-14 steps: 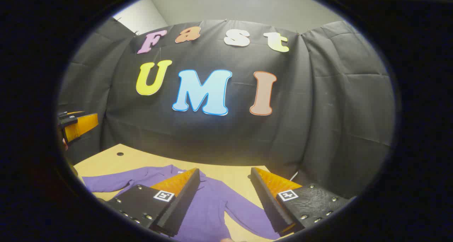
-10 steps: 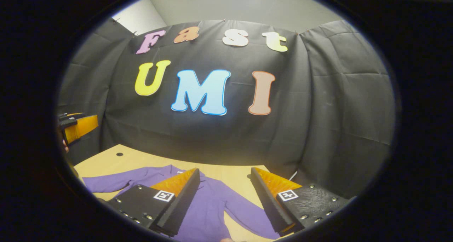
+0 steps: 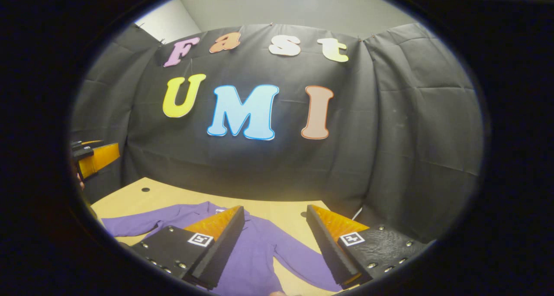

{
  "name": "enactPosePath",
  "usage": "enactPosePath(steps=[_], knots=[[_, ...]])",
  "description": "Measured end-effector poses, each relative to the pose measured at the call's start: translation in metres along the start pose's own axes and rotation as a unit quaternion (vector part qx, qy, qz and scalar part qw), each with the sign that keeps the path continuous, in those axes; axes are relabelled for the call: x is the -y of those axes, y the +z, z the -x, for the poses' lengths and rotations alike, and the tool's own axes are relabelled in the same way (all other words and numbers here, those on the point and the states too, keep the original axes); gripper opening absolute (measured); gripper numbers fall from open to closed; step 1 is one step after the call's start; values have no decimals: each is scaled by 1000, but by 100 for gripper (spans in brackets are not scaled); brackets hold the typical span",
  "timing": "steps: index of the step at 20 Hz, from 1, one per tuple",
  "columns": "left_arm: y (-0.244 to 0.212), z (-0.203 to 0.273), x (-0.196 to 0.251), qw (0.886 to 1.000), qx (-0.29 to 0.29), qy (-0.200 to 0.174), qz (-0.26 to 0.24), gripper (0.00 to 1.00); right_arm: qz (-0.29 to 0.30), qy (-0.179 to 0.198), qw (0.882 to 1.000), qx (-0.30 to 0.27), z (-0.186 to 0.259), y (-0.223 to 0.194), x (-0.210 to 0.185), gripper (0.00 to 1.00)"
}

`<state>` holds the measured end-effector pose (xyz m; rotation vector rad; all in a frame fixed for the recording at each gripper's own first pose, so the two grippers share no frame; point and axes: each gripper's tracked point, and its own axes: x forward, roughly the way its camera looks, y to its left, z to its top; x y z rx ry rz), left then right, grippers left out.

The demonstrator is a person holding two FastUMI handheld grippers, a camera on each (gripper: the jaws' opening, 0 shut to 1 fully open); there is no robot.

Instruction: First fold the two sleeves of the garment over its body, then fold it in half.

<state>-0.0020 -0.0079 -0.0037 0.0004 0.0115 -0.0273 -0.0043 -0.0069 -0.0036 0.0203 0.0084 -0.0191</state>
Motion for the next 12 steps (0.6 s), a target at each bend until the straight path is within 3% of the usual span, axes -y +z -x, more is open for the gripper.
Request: enactPosePath(steps=[7,12], knots=[[-3,0,2,1000,-3,-2,-3,94,-23,-21,999,-23,-3,-17,17,91],[-8,-3,8,1000,-7,-11,2,94,-34,-87,993,-76,-9,-54,67,90]])
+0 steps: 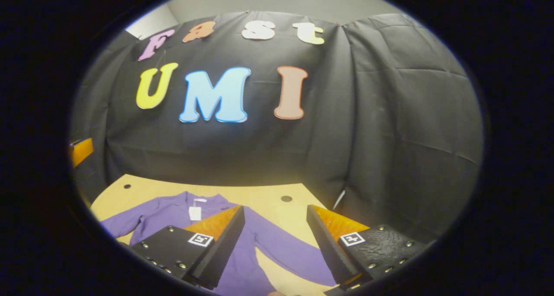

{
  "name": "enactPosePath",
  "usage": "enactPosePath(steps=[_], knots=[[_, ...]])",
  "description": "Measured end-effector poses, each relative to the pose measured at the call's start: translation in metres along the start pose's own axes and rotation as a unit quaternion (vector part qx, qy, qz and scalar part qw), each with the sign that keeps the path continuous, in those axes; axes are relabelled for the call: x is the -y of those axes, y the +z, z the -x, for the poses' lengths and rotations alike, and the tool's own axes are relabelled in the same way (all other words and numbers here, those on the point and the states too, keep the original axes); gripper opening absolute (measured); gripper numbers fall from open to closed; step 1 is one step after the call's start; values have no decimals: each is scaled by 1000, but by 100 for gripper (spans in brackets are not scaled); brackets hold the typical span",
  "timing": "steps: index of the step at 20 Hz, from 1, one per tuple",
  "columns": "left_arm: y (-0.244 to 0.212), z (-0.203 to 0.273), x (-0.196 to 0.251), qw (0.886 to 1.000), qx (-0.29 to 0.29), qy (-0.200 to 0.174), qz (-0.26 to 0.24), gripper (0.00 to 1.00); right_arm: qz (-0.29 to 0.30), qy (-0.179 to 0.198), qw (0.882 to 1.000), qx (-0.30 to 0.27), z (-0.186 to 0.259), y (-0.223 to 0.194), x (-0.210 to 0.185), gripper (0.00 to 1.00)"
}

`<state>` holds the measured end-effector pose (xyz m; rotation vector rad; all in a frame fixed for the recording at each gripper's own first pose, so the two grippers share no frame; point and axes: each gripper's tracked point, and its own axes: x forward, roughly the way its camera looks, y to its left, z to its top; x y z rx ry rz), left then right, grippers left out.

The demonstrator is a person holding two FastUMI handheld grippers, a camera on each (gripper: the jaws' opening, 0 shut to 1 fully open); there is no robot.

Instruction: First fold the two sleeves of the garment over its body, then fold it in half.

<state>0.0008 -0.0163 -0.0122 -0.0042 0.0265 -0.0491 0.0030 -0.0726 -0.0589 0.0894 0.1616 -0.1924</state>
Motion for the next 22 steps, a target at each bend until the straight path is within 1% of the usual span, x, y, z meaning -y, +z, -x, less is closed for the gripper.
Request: enactPosePath(steps=[1,2,5,7,9,11,12,17,19,20,22], knots=[[-2,0,1,1000,-1,-2,-2,94,-8,-15,1000,-18,-3,-10,13,92],[-3,0,2,1000,-2,-3,-4,94,-18,-31,999,-35,-9,-20,27,90],[-5,2,3,1000,-6,-5,-4,94,-35,-78,992,-89,-20,-55,67,91],[-6,4,3,1000,-10,-6,-4,94,-44,-100,986,-128,-26,-78,87,91],[-7,4,2,1000,-11,-5,-9,94,-62,-121,976,-172,-31,-106,105,91],[-8,4,0,1000,-11,-4,-12,94,-89,-136,962,-220,-37,-135,116,91],[-10,4,1,1000,-12,-4,-13,94,-104,-143,953,-246,-37,-151,121,91],[-15,2,-2,1000,-20,-2,-12,94,-175,-168,902,-358,-30,-221,147,92],[-16,-3,-1,1000,-21,-3,-14,94,-188,-181,885,-385,-31,-240,159,92],[-17,-5,0,1000,-23,-5,-14,94,-191,-188,875,-404,-25,-249,166,92],[-22,-9,4,999,-27,-11,-12,94,-211,-189,857,-430,-25,-263,166,92]])
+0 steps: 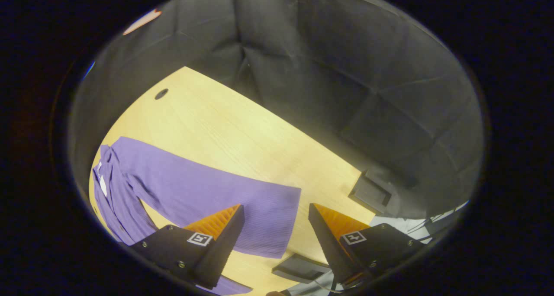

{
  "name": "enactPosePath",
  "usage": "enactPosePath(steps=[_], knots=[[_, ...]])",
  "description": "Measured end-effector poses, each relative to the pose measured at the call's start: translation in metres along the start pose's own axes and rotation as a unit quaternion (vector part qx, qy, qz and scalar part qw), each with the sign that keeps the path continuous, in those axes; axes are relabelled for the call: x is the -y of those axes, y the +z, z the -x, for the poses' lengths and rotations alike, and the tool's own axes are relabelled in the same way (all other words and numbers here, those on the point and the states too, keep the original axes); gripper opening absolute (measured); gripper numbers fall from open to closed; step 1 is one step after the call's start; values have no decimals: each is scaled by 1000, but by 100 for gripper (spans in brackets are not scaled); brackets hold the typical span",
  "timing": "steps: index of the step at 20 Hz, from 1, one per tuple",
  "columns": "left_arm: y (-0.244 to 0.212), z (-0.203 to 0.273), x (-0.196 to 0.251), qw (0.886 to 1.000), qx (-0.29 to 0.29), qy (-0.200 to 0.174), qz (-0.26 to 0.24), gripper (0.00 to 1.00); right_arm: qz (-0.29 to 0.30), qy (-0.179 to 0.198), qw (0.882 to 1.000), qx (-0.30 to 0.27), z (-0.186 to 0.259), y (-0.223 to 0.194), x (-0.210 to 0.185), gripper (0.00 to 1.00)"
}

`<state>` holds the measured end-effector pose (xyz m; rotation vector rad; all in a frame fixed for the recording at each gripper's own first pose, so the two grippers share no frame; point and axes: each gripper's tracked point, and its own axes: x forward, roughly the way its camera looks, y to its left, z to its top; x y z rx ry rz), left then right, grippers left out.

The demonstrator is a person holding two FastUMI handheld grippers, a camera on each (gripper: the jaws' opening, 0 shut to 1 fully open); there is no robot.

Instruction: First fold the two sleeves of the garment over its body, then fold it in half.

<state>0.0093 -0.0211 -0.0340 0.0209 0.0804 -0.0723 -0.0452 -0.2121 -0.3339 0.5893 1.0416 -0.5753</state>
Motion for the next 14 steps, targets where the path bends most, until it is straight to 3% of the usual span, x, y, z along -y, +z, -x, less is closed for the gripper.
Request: enactPosePath(steps=[7,12,14], knots=[[-7,-10,1,1000,-8,-8,4,94,10,-1,996,-84,-20,-18,-2,93],[-16,-13,-15,1000,-13,5,16,94,-14,0,995,-100,-19,-18,-3,94],[-17,-13,-21,1000,-13,9,17,95,-8,2,994,-111,-19,-18,-7,87]])
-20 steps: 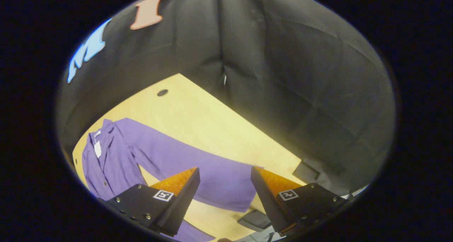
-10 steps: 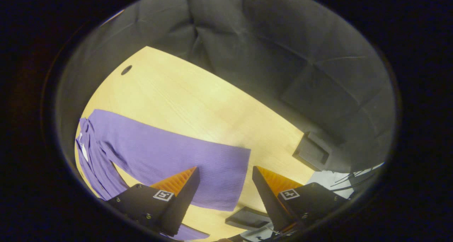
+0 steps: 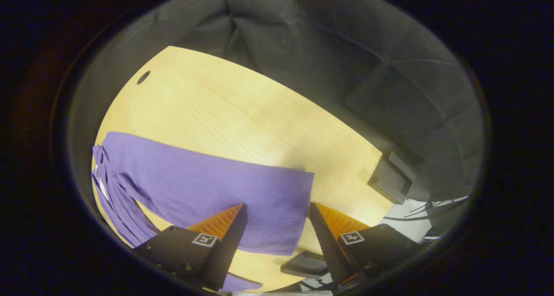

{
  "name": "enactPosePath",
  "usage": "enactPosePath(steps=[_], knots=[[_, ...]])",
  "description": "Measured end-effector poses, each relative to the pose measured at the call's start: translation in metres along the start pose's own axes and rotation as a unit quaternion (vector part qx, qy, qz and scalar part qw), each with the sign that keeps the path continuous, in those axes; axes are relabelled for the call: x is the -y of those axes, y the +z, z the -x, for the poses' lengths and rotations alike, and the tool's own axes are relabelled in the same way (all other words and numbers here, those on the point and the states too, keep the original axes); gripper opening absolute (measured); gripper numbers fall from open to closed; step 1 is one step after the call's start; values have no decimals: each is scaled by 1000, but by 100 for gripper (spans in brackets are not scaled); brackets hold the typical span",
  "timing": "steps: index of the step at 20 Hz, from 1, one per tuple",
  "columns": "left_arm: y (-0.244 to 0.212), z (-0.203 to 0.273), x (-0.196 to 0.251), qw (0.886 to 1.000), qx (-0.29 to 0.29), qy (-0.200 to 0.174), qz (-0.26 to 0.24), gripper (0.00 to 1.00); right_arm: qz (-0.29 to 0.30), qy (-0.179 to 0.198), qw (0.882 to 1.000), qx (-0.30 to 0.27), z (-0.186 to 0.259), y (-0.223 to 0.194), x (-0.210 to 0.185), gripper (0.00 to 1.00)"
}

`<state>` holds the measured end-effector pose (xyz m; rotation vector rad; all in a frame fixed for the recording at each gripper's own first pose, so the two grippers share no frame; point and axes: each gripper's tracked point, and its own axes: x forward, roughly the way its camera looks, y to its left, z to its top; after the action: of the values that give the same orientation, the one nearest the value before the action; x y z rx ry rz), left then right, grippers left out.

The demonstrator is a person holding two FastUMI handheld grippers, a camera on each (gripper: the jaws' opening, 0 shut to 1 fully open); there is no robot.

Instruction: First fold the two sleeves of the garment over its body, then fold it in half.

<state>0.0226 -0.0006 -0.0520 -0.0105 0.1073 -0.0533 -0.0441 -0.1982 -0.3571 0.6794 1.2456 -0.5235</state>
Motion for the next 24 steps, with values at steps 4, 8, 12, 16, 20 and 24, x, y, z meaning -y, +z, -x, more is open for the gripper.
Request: enactPosePath(steps=[4,8,12,16,20,24], knots=[[7,4,-4,1000,14,9,-10,95,24,6,1000,6,-2,-4,-1,75],[5,12,6,1000,17,7,-4,95,12,11,1000,17,0,-3,-2,39],[6,21,17,1000,21,9,-6,94,29,40,998,23,6,-4,-4,24],[5,35,26,999,22,26,-7,94,-32,101,994,24,5,1,-8,7],[1,49,29,998,12,54,-20,94,-98,174,980,15,7,-2,-8,2],[11,54,40,999,28,30,8,95,-73,215,971,79,49,17,-25,2]])
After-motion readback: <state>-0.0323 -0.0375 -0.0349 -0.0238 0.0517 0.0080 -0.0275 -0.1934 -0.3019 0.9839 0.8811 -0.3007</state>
